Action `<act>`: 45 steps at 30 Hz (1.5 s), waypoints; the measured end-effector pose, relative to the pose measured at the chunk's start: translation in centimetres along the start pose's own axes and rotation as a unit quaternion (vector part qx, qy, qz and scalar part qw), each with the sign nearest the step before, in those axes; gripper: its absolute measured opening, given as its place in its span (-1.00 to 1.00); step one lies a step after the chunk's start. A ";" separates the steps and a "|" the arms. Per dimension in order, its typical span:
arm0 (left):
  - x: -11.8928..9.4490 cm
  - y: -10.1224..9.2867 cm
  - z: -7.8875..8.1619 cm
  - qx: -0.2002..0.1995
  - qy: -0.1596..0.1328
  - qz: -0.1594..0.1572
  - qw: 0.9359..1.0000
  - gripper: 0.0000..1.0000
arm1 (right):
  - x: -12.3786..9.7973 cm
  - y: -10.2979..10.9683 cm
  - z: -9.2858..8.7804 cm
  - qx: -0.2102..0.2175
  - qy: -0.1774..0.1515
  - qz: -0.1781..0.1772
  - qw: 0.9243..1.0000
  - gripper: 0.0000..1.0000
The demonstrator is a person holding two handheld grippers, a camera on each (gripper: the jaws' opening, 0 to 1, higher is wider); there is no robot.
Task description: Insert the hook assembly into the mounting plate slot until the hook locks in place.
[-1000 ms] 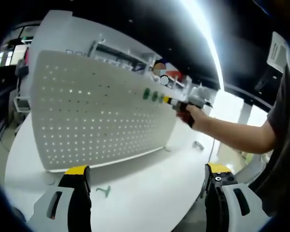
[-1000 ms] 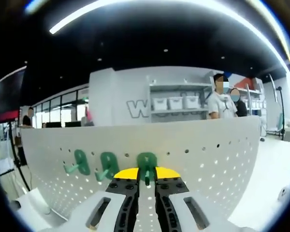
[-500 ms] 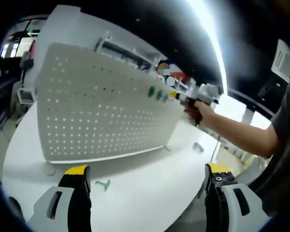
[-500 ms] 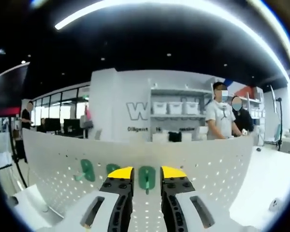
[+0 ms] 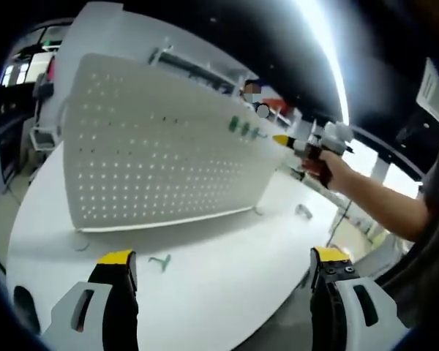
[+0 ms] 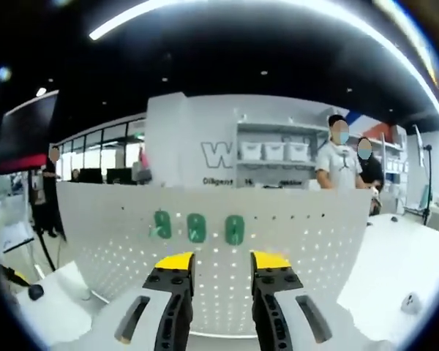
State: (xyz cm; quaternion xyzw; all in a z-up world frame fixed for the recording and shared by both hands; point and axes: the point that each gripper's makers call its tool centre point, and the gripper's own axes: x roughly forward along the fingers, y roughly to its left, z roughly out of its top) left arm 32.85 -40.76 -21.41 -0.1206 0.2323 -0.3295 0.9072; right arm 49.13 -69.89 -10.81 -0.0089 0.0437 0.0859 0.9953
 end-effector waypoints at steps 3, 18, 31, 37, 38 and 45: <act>0.1 0.0 -0.4 -0.001 0.008 0.000 1.000 1.00 | -1.5 0.8 -1.2 -0.032 0.001 0.002 0.999 -0.25; 0.5 0.4 -2.6 -0.012 0.041 0.001 0.999 1.00 | -7.1 7.9 -8.2 0.004 0.098 0.105 0.990 0.12; 0.9 0.7 -4.9 -0.025 0.068 -0.001 0.997 1.00 | -11.6 12.2 -13.2 0.023 0.173 0.149 0.973 0.38; 1.1 0.8 -5.9 -0.030 0.080 -0.002 0.996 1.00 | -13.5 13.8 -14.9 0.027 0.196 0.168 0.966 0.41; 1.1 0.8 -6.1 -0.030 0.083 -0.002 0.996 1.00 | -13.8 14.0 -15.1 0.032 0.200 0.171 0.964 0.41; 1.2 1.2 -6.5 -0.032 0.093 0.002 0.995 1.00 | -15.2 15.1 -16.3 0.035 0.209 0.183 0.960 0.38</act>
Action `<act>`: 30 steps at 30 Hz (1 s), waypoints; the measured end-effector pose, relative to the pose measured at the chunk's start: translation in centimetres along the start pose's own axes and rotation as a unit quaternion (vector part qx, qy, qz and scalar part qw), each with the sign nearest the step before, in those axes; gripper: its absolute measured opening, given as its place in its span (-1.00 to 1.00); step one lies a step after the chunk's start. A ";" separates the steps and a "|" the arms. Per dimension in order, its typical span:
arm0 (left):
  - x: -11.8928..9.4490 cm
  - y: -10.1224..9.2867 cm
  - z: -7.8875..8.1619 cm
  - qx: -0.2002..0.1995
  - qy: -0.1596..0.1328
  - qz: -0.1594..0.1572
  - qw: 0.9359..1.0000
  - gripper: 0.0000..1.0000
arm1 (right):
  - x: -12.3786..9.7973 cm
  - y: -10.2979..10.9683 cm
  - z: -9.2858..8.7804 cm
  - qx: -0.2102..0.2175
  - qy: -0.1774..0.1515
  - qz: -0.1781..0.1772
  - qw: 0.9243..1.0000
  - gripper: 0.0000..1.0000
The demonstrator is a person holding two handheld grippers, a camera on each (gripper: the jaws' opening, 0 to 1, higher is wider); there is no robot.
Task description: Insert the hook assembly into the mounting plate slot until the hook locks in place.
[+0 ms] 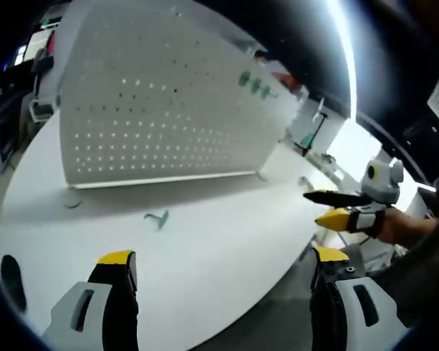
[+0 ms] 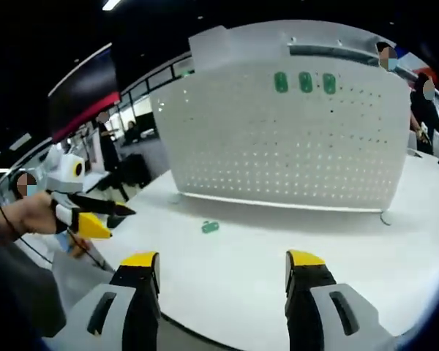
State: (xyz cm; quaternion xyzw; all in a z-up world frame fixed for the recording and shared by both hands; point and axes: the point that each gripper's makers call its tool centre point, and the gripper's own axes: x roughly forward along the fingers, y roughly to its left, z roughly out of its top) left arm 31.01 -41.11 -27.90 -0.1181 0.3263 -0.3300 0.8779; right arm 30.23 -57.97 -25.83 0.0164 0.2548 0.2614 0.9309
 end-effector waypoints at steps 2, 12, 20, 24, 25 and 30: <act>0.2 0.1 -0.2 -0.002 0.005 0.001 1.000 1.00 | -0.1 0.3 -0.5 0.001 0.005 0.003 1.000 0.37; 3.3 1.6 -1.2 -0.009 0.028 -0.002 1.000 0.93 | -1.2 0.6 -3.3 0.043 0.025 0.007 0.999 0.34; 6.6 3.6 -1.2 -0.023 0.023 -0.013 0.999 0.86 | -1.2 0.0 -3.9 0.049 0.037 0.006 0.998 0.25; 8.1 4.5 -0.9 -0.022 0.024 -0.013 0.999 0.78 | -0.7 -0.3 -3.9 0.056 0.043 0.011 0.997 0.24; 8.3 4.5 -0.7 -0.019 0.022 -0.016 0.999 0.74 | -0.6 -0.2 -3.8 0.057 0.043 0.012 0.997 0.23; 10.6 5.6 -0.8 -0.010 0.031 -0.012 0.999 0.65 | 0.5 0.0 -3.4 0.059 0.047 0.023 0.997 0.20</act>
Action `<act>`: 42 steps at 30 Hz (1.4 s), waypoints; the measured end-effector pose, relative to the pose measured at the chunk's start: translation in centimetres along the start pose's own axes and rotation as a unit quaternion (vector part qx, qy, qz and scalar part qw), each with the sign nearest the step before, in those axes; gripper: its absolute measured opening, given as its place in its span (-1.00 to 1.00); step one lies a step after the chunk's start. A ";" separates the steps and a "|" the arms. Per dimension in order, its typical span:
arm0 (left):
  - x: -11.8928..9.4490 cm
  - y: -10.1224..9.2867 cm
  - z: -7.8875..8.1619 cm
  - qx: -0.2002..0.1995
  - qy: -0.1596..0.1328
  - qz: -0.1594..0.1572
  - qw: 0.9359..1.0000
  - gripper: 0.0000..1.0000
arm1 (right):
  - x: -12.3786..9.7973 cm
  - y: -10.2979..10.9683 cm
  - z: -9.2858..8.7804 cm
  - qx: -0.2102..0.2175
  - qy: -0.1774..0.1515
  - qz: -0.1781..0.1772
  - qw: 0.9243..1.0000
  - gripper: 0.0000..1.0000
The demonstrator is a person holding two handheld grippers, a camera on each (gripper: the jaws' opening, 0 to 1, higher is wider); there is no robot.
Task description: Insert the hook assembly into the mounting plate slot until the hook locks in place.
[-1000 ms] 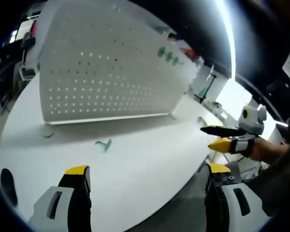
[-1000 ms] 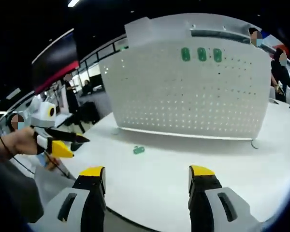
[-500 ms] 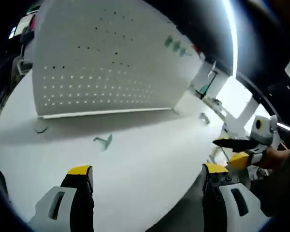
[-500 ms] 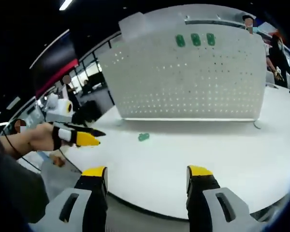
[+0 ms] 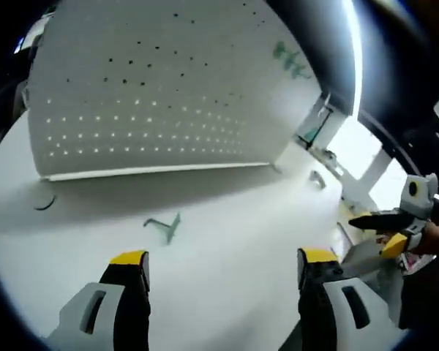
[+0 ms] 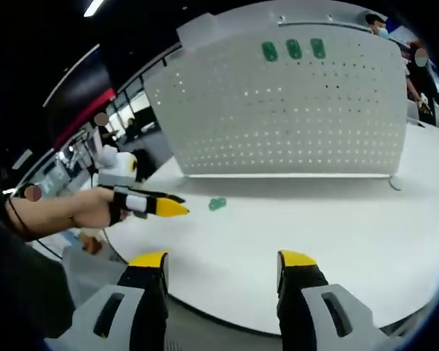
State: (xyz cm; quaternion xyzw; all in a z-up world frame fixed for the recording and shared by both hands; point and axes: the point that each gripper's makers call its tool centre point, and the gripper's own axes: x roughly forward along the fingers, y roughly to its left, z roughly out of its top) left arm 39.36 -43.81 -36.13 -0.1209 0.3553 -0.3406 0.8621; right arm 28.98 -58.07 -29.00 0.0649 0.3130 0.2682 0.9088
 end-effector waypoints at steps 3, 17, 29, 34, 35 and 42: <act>1.5 0.8 -0.4 0.017 0.011 -0.001 1.000 0.47 | 0.6 0.0 0.3 0.003 0.002 0.005 1.000 0.19; 5.2 3.2 -1.1 0.007 0.025 0.026 0.999 0.20 | 1.1 -0.7 -0.1 0.019 0.007 0.005 1.000 0.14; 5.7 5.5 -0.7 0.016 0.012 0.068 0.997 -0.55 | 1.2 -1.7 -0.6 0.030 0.014 -0.003 0.999 0.11; 5.7 6.5 -0.5 0.031 0.006 0.099 0.995 -0.87 | 1.3 -1.8 -0.8 0.033 0.017 -0.002 0.999 0.09; 5.7 6.5 -0.5 0.031 0.006 0.098 0.995 -0.88 | 1.4 -1.8 -0.9 0.033 0.018 -0.002 0.999 0.09; 5.5 6.7 -0.1 0.043 -0.001 0.091 0.995 -0.92 | 1.3 -1.8 -1.0 0.029 0.021 -0.002 0.999 0.09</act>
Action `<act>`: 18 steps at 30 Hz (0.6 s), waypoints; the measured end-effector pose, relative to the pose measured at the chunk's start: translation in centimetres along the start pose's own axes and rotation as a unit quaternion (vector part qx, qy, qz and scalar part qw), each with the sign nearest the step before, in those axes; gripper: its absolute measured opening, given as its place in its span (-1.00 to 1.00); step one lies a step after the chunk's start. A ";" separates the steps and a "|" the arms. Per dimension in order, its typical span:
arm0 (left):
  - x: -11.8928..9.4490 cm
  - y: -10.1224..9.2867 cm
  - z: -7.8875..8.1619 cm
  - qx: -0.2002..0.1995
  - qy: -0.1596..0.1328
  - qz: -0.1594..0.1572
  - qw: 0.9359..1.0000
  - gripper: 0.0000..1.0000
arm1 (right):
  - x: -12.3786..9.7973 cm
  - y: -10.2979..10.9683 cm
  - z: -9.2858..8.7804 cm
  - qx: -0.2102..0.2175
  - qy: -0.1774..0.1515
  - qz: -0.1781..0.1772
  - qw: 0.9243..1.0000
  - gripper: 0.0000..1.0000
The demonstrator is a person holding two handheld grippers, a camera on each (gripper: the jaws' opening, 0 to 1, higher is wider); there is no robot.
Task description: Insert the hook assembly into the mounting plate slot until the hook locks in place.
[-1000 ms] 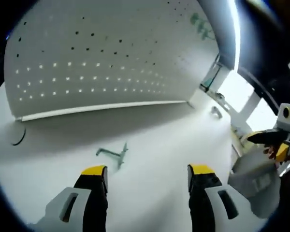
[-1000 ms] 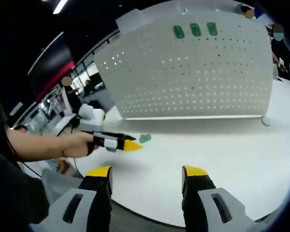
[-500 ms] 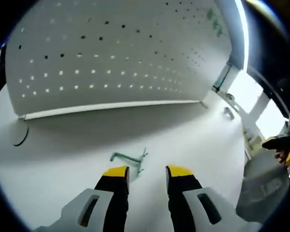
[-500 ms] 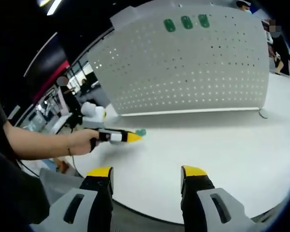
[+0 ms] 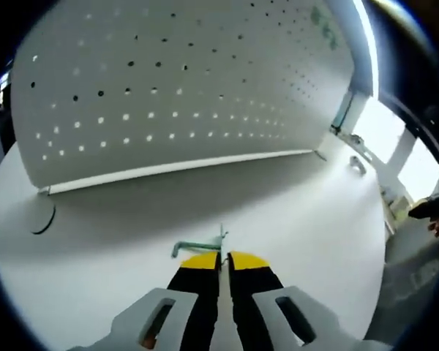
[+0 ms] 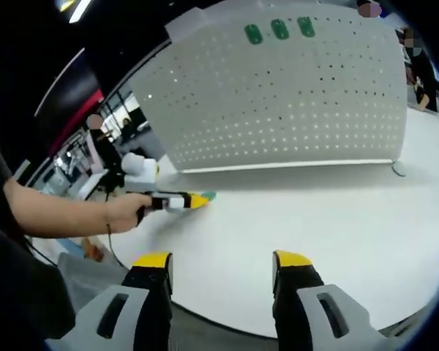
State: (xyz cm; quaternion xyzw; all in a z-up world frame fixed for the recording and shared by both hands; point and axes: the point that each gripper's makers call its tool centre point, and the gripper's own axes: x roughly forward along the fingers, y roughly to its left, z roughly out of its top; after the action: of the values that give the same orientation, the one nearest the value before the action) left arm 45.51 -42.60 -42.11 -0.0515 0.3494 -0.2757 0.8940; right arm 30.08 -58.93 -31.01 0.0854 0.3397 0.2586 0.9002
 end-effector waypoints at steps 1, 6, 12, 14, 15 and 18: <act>-0.1 0.0 0.1 -0.001 -0.001 -0.002 1.000 -0.92 | 0.0 0.0 0.0 -0.001 0.001 0.000 1.000 0.09; -0.6 -0.3 0.7 0.008 -0.010 -0.010 1.000 -0.94 | 0.0 0.1 0.0 -0.002 0.001 0.000 1.000 0.08; -1.8 -1.1 1.3 0.026 -0.010 -0.020 0.999 -0.95 | 0.3 0.7 0.2 -0.011 0.001 0.005 1.000 0.08; -2.4 -1.3 1.5 0.036 -0.008 -0.024 0.999 -0.95 | 0.2 0.8 0.3 -0.013 0.000 0.005 1.000 0.08; -2.8 -1.4 1.6 0.034 -0.007 -0.027 0.999 -0.95 | 0.1 0.9 0.4 -0.013 -0.002 0.005 1.000 0.08; -3.9 -1.9 1.7 0.027 -0.004 -0.032 0.999 -0.96 | 0.1 1.0 0.5 -0.018 -0.003 0.006 1.000 0.08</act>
State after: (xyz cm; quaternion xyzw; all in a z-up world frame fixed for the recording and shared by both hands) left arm 43.41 -42.35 -37.99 -0.0397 0.3363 -0.3136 0.8871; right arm 30.04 -58.01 -30.33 0.0724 0.3318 0.2700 0.9010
